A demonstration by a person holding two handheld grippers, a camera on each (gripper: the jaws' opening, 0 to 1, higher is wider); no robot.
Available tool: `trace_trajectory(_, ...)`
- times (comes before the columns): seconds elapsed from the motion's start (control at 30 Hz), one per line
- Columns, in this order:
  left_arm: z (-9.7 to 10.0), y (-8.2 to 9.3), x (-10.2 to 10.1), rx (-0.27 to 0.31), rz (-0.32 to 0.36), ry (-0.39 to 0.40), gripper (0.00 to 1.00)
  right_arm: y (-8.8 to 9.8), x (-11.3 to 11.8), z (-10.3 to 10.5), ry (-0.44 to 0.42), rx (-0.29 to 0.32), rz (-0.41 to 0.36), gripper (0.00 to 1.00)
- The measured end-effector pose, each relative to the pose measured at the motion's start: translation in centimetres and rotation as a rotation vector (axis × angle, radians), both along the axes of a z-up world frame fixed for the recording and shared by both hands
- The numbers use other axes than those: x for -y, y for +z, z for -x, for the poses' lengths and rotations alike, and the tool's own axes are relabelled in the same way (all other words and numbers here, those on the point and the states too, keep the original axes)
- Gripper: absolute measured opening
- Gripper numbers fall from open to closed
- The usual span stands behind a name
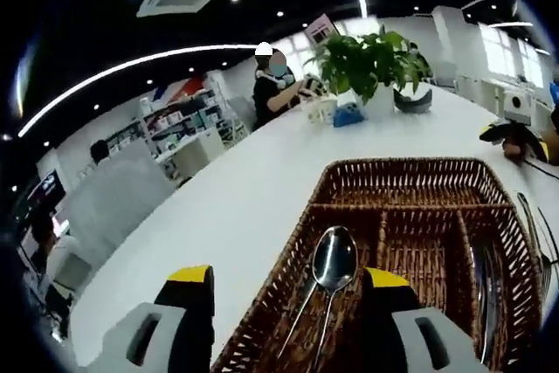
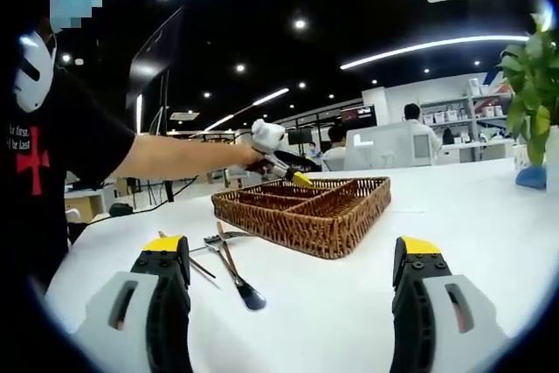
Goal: Arrange the knives, forks, and spoons in their matching storage slots by inserting each utensil handle-first until every utensil is classified and aligned in the correct compartment
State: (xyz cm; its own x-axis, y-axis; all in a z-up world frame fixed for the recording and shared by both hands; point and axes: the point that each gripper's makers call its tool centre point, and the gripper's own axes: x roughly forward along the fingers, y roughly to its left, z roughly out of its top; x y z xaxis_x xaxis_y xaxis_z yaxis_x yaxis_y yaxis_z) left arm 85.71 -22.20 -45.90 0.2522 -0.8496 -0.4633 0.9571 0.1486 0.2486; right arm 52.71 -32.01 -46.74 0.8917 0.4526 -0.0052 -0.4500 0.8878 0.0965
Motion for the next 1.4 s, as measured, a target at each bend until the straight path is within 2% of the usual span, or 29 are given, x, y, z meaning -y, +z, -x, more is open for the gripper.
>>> trace_trajectory(0.03, -0.6, 0.0, -0.6, 0.044, -0.011, 0.031, 0.76, 0.0, 0.0, 0.0, 0.0, 0.0, 0.001, 1.0)
trace_trajectory(0.07, -0.6, 0.1, -1.0, 0.05, -0.006, 0.042, 0.81, 0.0, 0.0, 0.0, -0.001, -0.001, 0.001, 1.0)
trace_trajectory(0.1, -0.7, 0.3, -1.4, 0.034, 0.02, 0.074, 0.93, 0.0, 0.0, 0.0, -0.002, -0.001, 0.001, 1.0)
trace_trajectory(0.13, -0.8, 0.6, -1.7, 0.026, 0.054, 0.11, 1.0, 0.0, 0.1, 0.0, -0.003, -0.001, 0.001, 1.0)
trace_trajectory(0.17, -0.8, 0.5, -2.7, 0.018, 0.045, 0.144, 1.0, 0.0, 0.1, 0.0, -0.005, -0.002, 0.002, 1.0)
trace_trajectory(0.3, 0.3, 2.3, -5.0, 0.037, 0.152, 0.216, 1.0, 0.0, 0.1, 0.0, -0.004, -0.005, 0.002, 1.0)
trace_trajectory(0.33, 0.8, 2.4, -5.6, 0.037, 0.147, 0.217, 1.0, 0.0, 0.1, 0.0, -0.005, -0.005, 0.003, 1.0)
trace_trajectory(0.37, 1.5, 2.8, -6.0, 0.031, 0.169, 0.218, 1.0, 0.0, 0.1, 0.0, -0.005, -0.005, 0.001, 1.0)
trace_trajectory(0.4, 2.7, 3.1, -6.6, 0.0, 0.197, 0.216, 1.0, 0.1, 0.2, 0.0, -0.008, -0.004, -0.005, 1.0)
trace_trajectory(0.53, 3.4, 3.1, -7.4, 0.013, 0.188, 0.22, 1.0, 0.2, 0.2, 0.0, -0.01, -0.003, -0.009, 1.0)
trace_trajectory(0.6, 4.6, 3.2, -8.6, 0.042, 0.184, 0.232, 1.0, 0.1, 0.0, 0.1, -0.007, -0.005, 0.004, 1.0)
trace_trajectory(0.63, 6.3, 3.2, -9.6, 0.009, 0.224, 0.244, 1.0, 0.1, 0.0, 0.1, -0.009, -0.005, 0.007, 1.0)
trace_trajectory(0.7, 8.5, 2.7, -10.7, 0.016, 0.242, 0.25, 1.0, 0.1, 0.0, 0.1, -0.011, -0.004, 0.01, 1.0)
trace_trajectory(0.87, 11.9, 1.7, -12.4, 0.012, 0.269, 0.27, 1.0, 0.1, -0.1, 0.2, -0.017, -0.001, 0.027, 1.0)
trace_trajectory(0.9, 12.4, 1.7, -12.7, 0.015, 0.283, 0.277, 1.0, 0.0, -0.2, 0.2, -0.017, -0.001, 0.031, 1.0)
trace_trajectory(0.97, 13.5, 1.5, -13.5, -0.013, 0.358, 0.314, 1.0, 0.0, -0.2, 0.2, -0.019, 0.001, 0.037, 1.0)
trace_trajectory(1.0, 13.8, 1.5, -13.8, -0.004, 0.38, 0.325, 1.0, 0.1, -0.1, 0.2, -0.019, 0.002, 0.037, 1.0)
trace_trajectory(1.13, 15.6, 0.9, -14.7, 0.01, 0.404, 0.326, 1.0, 0.2, 0.0, 0.3, -0.023, 0.008, 0.034, 1.0)
trace_trajectory(1.17, 15.7, 1.2, -15.1, 0.039, 0.421, 0.338, 1.0, 0.2, 0.0, 0.3, -0.023, 0.009, 0.035, 1.0)
trace_trajectory(1.23, 16.4, 1.1, -15.9, 0.043, 0.422, 0.349, 1.0, 0.2, 0.0, 0.4, -0.022, 0.01, 0.039, 1.0)
trace_trajectory(1.4, 18.9, 0.9, -17.4, 0.057, 0.481, 0.349, 1.0, 0.1, -0.3, 0.5, -0.017, 0.01, 0.053, 1.0)
